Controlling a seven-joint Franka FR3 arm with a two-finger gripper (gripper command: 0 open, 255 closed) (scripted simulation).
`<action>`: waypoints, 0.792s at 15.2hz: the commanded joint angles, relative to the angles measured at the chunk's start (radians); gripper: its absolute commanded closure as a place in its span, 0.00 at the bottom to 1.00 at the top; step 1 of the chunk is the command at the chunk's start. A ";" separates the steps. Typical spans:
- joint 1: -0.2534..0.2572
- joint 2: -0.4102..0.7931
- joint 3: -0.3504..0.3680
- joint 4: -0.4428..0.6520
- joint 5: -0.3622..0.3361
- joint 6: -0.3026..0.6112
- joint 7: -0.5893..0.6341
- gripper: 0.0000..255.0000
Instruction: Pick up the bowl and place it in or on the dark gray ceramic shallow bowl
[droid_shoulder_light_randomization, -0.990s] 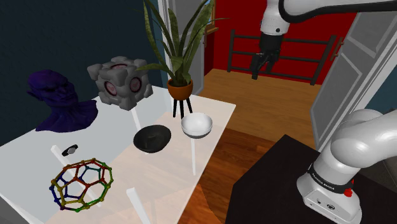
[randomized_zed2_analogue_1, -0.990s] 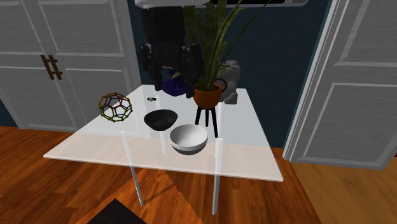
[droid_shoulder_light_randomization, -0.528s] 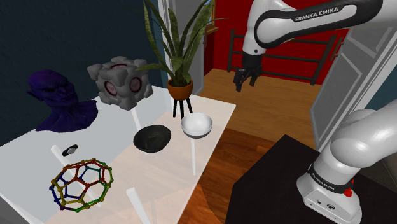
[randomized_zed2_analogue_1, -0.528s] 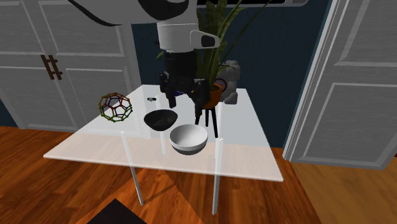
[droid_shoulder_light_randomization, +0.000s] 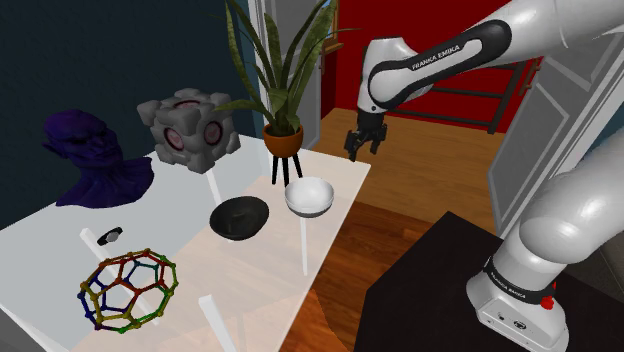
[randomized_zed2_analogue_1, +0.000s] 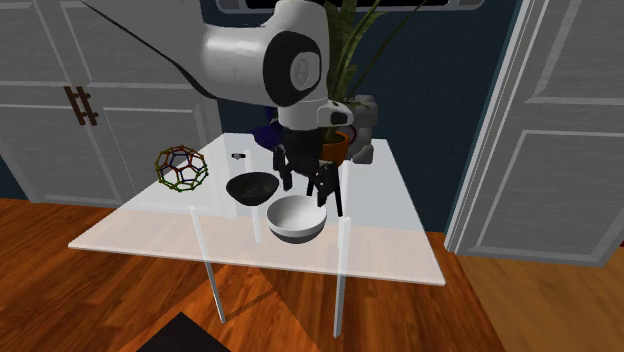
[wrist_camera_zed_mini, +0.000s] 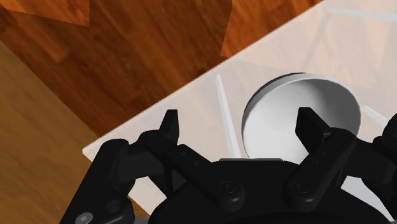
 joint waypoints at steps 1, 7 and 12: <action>0.000 0.076 0.001 0.025 0.007 0.053 0.004 0.00; 0.004 0.302 0.006 0.113 0.029 0.191 0.017 0.00; 0.008 0.495 0.010 0.223 0.047 0.275 0.024 0.00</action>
